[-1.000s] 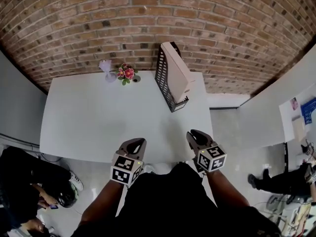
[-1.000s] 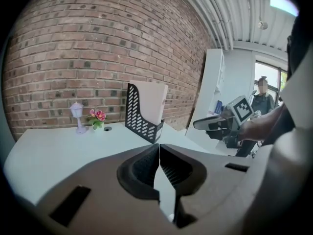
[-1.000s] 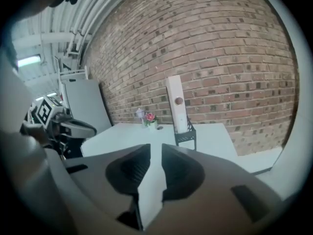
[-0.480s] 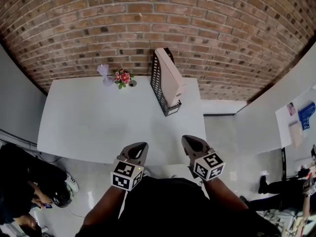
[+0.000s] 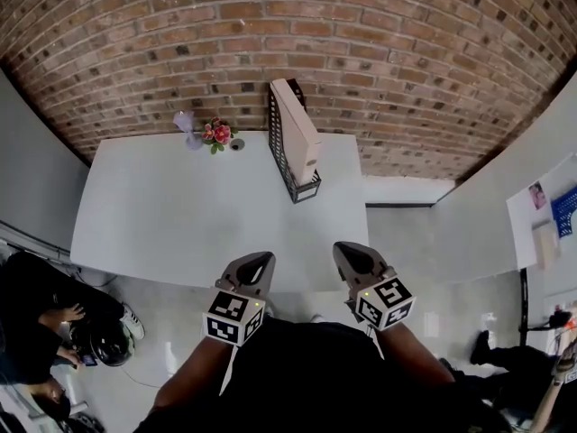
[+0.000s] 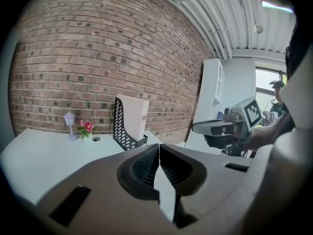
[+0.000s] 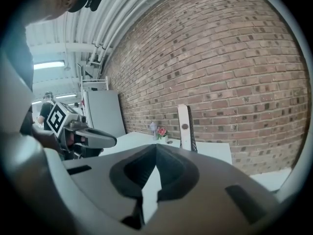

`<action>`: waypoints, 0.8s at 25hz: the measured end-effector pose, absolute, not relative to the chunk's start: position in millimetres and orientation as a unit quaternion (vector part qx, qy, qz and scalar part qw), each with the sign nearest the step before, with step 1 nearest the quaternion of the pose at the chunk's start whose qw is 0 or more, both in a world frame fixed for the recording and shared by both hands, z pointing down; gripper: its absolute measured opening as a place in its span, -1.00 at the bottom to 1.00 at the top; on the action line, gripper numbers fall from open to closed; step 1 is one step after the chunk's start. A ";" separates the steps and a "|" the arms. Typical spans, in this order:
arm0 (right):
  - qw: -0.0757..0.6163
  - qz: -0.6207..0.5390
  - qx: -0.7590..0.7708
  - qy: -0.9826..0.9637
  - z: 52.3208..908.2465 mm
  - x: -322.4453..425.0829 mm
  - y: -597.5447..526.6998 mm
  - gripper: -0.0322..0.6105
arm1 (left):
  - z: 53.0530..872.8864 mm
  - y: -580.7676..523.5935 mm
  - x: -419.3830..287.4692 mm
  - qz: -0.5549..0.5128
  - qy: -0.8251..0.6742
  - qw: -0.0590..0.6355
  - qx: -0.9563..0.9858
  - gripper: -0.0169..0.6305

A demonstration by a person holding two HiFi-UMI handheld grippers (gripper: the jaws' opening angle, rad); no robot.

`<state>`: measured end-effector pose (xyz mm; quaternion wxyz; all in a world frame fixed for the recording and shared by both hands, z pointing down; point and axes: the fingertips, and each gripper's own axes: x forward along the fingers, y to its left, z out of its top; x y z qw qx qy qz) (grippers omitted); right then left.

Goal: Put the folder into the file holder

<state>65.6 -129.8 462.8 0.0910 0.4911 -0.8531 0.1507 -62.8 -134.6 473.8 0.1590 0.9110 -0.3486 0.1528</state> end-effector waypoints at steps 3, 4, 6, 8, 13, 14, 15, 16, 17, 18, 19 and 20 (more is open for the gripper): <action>0.083 0.152 0.487 -0.856 462.4 72.0 -124.7 -0.89 | 472.4 -129.1 -57.8 0.158 -0.353 0.155 0.909 -0.93; 0.082 0.152 0.486 -0.857 462.2 74.2 -123.6 -0.89 | 472.2 -127.9 -56.6 0.160 -0.355 0.154 0.908 -0.93; 0.078 0.151 0.486 -0.857 462.2 78.4 -121.5 -0.89 | 472.3 -125.8 -55.0 0.162 -0.359 0.152 0.906 -0.93; 0.075 0.152 0.484 -0.858 462.0 81.7 -118.3 -0.89 | 471.9 -124.1 -54.4 0.163 -0.364 0.151 0.904 -0.93; 0.073 0.150 0.479 -0.862 458.4 84.9 -112.0 -0.89 | 466.5 -125.1 -51.4 0.161 -0.373 0.147 0.902 -0.93; 0.074 0.149 0.477 -0.863 458.4 84.4 -110.8 -0.89 | 466.0 -124.7 -50.4 0.161 -0.373 0.145 0.902 -0.93; 0.075 0.147 0.475 -0.865 458.7 83.6 -109.8 -0.89 | 465.8 -124.2 -49.4 0.161 -0.373 0.144 0.902 -0.93; 0.075 0.146 0.473 -0.866 459.0 83.0 -109.1 -0.89 | 465.7 -123.8 -48.5 0.161 -0.372 0.143 0.903 -0.93; 0.075 0.146 0.472 -0.866 459.1 82.9 -108.7 -0.89 | 465.6 -123.5 -47.5 0.161 -0.372 0.143 0.903 -0.93; 0.074 0.146 0.472 -0.866 458.7 83.2 -108.6 -0.89 | 465.4 -123.3 -46.5 0.161 -0.372 0.143 0.903 -0.93; 0.074 0.146 0.472 -0.866 458.2 83.4 -108.3 -0.89 | 465.3 -123.0 -45.7 0.161 -0.371 0.143 0.903 -0.93; 0.074 0.147 0.473 -0.866 458.0 83.5 -107.9 -0.89 | 465.5 -122.6 -45.2 0.161 -0.371 0.143 0.904 -0.93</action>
